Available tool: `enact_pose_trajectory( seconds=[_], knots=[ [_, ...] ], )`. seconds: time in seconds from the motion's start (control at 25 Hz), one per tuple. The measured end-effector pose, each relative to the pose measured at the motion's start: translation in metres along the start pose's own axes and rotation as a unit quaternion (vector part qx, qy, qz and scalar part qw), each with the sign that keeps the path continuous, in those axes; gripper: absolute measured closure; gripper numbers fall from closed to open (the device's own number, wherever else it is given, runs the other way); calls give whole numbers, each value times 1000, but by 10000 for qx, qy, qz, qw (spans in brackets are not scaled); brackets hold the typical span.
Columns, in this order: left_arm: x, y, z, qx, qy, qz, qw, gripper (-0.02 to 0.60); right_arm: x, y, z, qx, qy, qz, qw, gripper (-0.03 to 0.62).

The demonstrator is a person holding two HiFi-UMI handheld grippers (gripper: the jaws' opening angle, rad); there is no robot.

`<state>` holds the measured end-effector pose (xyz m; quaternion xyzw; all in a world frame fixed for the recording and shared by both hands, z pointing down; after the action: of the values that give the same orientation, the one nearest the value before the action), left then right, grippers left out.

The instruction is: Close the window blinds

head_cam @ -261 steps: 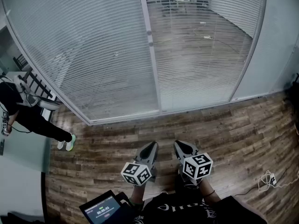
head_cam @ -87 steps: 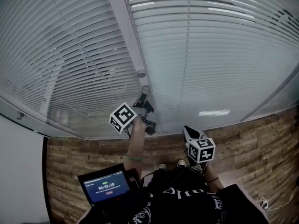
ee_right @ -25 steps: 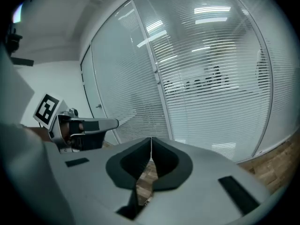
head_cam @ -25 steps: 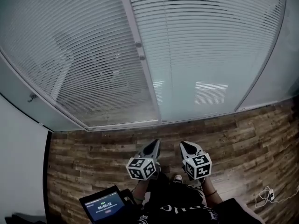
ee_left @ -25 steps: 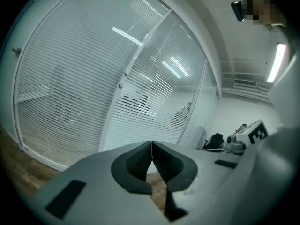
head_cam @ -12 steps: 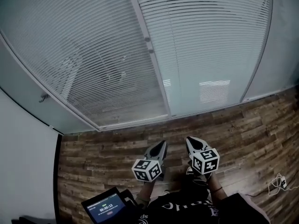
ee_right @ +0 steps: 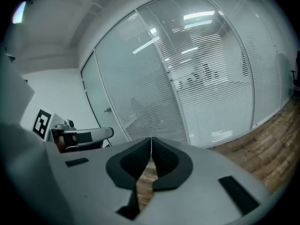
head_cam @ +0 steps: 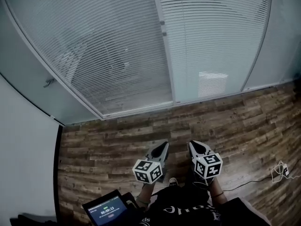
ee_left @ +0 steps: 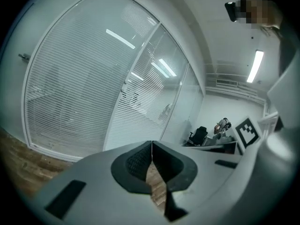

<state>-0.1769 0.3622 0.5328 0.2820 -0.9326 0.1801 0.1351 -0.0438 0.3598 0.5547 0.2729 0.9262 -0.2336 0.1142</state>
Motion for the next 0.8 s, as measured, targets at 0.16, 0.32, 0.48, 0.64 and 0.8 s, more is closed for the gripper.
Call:
enact_pose_trajectory(
  seconds=[0.16, 0.32, 0.48, 0.64, 0.8],
  knots=[
    [-14, 24, -20, 29, 82, -142, 9999, 575, 23, 23, -15, -11, 134, -33, 9999, 574],
    [-28, 35, -24, 18, 87, -277, 9996, 575, 36, 36, -14, -50, 258, -28, 9997, 574],
    [-39, 47, -17, -140, 108, -351, 9992, 575, 48, 45, -13, -57, 386, 17, 9992, 574],
    [-51, 47, -16, -242, 142, -285, 9992, 575, 46, 55, -10, -42, 459, 107, 9989, 574],
    [-62, 48, -18, -282, 272, -186, 9991, 575, 46, 69, -10, 18, 527, 218, 9984, 574]
  ],
)
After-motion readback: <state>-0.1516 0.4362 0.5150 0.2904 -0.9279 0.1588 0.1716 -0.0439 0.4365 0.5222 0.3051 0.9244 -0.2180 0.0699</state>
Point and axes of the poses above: the fingertips, and each gripper's own axes: y backward along the fingers, x to its left, z out of its top, the point moved 3 cm from there along y, backward along the fingers, and after that the axes turned 2 degrees about z, right-handed, at the moved point
